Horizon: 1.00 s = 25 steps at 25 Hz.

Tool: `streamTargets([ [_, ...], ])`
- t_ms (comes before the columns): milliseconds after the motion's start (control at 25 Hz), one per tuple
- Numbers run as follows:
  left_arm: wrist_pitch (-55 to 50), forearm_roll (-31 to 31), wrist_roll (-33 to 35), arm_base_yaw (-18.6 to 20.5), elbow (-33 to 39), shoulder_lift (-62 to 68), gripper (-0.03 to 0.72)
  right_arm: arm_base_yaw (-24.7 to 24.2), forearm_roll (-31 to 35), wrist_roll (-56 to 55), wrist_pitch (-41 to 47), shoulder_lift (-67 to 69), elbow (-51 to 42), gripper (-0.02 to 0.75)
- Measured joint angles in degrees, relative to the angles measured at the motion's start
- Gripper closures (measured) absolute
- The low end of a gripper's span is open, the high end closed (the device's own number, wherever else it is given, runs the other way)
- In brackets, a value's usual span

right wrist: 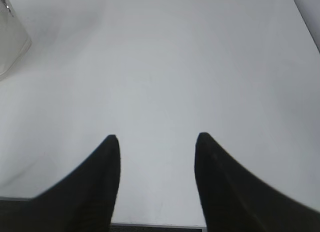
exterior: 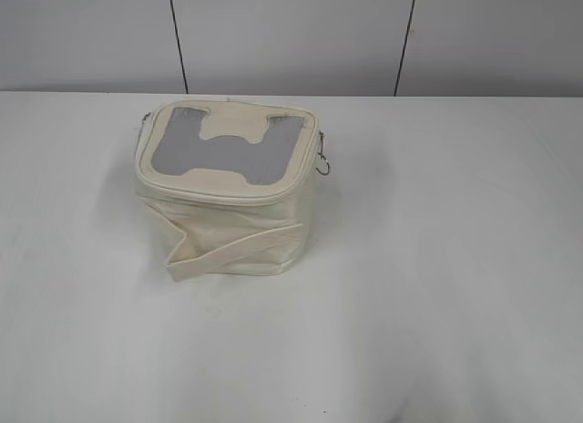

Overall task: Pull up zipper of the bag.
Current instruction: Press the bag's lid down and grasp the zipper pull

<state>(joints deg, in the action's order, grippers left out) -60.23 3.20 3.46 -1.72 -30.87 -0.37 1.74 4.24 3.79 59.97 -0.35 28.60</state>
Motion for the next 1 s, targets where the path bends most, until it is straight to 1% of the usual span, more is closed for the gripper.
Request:
streamTargets([
  [1000,0.00,0.00,0.00,0.00,0.00,0.00,0.550,0.00,0.24,0.00,0.00,0.00,0.00,0.348],
])
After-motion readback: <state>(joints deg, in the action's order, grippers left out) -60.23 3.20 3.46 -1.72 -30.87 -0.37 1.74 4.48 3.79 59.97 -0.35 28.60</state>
